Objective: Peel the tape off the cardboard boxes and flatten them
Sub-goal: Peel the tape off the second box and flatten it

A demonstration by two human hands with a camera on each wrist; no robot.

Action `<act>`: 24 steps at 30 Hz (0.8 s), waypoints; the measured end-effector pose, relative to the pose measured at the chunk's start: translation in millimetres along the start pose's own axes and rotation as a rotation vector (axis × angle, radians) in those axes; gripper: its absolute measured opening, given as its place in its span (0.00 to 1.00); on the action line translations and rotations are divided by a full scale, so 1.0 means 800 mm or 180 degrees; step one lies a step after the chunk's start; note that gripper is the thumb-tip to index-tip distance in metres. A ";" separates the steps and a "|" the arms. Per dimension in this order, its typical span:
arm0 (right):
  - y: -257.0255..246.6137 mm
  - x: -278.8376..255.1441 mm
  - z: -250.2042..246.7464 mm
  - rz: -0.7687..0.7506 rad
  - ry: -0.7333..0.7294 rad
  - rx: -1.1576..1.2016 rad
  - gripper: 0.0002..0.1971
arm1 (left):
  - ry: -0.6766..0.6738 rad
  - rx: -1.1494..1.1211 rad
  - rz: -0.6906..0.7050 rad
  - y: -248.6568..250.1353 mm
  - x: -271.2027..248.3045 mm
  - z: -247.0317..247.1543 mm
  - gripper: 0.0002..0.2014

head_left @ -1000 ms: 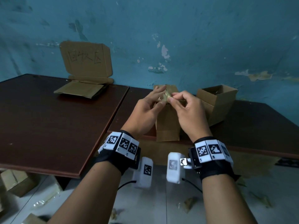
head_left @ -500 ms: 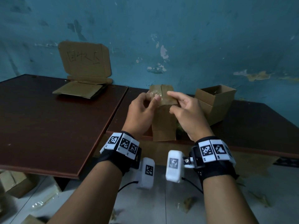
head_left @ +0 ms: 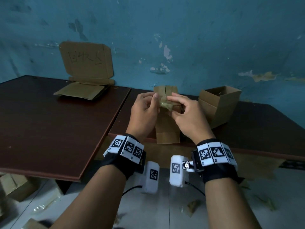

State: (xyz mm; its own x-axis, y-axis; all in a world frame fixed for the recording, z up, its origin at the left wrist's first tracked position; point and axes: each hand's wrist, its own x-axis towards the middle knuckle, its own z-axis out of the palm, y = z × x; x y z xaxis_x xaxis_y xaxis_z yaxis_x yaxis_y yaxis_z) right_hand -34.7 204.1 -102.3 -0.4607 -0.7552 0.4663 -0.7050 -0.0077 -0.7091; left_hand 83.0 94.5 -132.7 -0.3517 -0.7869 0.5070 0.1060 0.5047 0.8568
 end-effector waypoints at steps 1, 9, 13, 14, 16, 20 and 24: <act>0.000 0.000 0.000 -0.0011 0.0029 0.0085 0.25 | -0.0015 -0.0020 -0.0021 -0.001 0.001 0.000 0.24; -0.015 -0.010 -0.012 -0.0296 0.0052 0.0882 0.08 | -0.0481 -0.0268 0.0004 0.013 -0.006 -0.004 0.19; -0.008 -0.003 -0.005 -0.0122 0.0217 0.0807 0.07 | -0.0576 -0.0598 -0.0146 0.028 -0.015 -0.002 0.18; -0.006 -0.001 -0.003 -0.0094 0.0294 0.0756 0.07 | -0.0562 -0.0673 -0.0233 0.029 -0.015 -0.002 0.17; -0.001 0.001 -0.003 0.0015 0.0552 0.0703 0.08 | -0.0553 -0.0708 -0.0301 0.027 -0.011 -0.003 0.22; 0.008 0.003 -0.005 0.0291 0.1159 0.1013 0.07 | -0.0816 -0.0376 0.0025 0.022 -0.007 -0.007 0.18; 0.019 0.005 -0.016 0.0732 0.1543 0.0738 0.04 | -0.0960 0.0489 0.0454 0.009 -0.012 -0.004 0.25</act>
State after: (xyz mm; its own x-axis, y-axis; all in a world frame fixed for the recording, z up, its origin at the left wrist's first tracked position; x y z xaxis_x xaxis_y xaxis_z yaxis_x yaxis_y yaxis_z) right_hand -54.0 209.2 -104.7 -0.8206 -0.3686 0.4367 -0.4464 -0.0637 -0.8926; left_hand 90.2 104.1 -131.2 -0.6044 -0.5762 0.5501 0.0408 0.6672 0.7438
